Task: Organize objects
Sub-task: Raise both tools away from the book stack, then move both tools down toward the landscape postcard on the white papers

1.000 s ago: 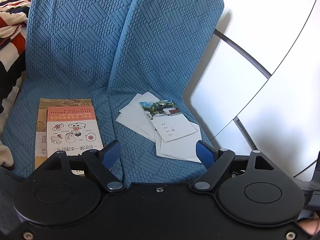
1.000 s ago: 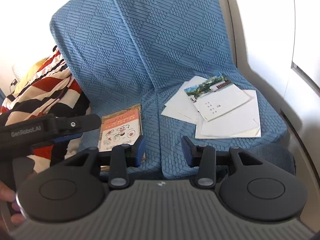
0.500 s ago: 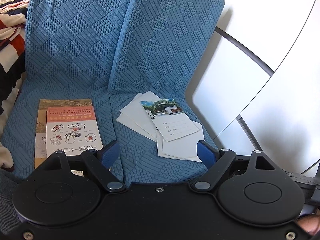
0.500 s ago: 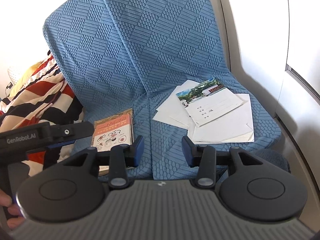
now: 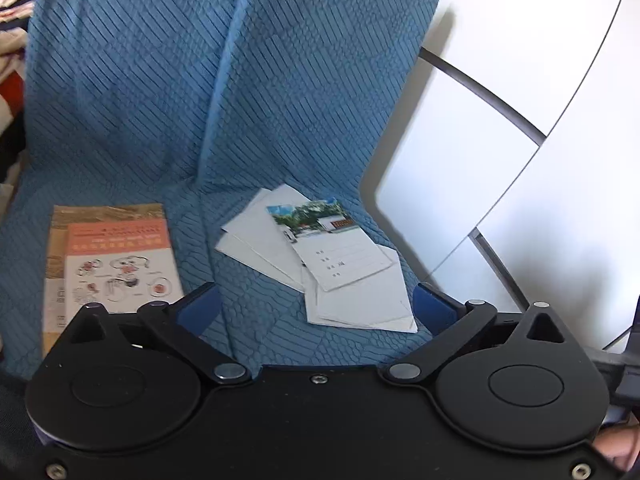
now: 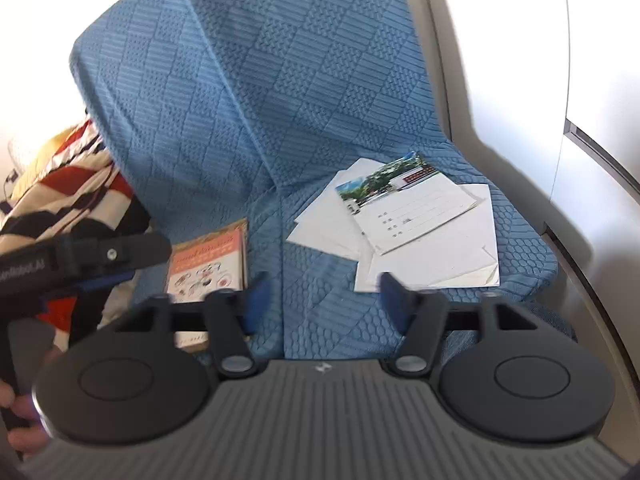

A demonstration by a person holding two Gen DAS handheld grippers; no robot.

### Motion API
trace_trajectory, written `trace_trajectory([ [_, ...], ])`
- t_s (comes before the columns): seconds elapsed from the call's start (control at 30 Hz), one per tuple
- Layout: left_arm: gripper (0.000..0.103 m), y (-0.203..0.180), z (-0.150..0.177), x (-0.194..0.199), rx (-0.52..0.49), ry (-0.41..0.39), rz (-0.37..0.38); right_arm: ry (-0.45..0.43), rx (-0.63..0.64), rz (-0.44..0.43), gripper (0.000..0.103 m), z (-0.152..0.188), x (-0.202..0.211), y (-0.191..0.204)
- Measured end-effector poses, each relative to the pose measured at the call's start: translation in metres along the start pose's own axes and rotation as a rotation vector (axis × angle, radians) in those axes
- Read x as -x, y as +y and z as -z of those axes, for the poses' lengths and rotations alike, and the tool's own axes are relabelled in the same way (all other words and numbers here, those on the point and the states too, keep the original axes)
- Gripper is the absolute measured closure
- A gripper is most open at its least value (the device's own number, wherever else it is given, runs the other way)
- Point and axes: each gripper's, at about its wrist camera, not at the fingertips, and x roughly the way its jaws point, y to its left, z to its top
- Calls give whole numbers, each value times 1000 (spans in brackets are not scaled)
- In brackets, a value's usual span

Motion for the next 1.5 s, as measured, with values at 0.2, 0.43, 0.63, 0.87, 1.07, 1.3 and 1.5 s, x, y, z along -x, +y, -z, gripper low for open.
trace_trajectory([
  [0.2, 1, 15, 10, -40, 32, 21, -57, -35, -59, 17, 21, 4, -27, -28],
  [0.43, 1, 24, 11, -82, 78, 46, -69, -90, -129, -7, 22, 14, -70, -59],
  [0.63, 10, 23, 10, -121, 103, 64, -38, -94, -263, -26, 31, 8, -107, -82],
  [0.87, 38, 26, 6, -174, 209, 148, 133, -69, -338, -11, 61, -3, -150, -106],
  [1.07, 62, 28, 6, -218, 305, 196, 204, -30, -361, -2, 75, -6, -194, -129],
  [1.3, 67, 35, 11, -260, 399, 246, 198, -12, -414, 4, 78, -12, -229, -152],
  [1.5, 66, 36, 14, -279, 418, 263, 152, -11, -399, -2, 79, -18, -246, -152],
])
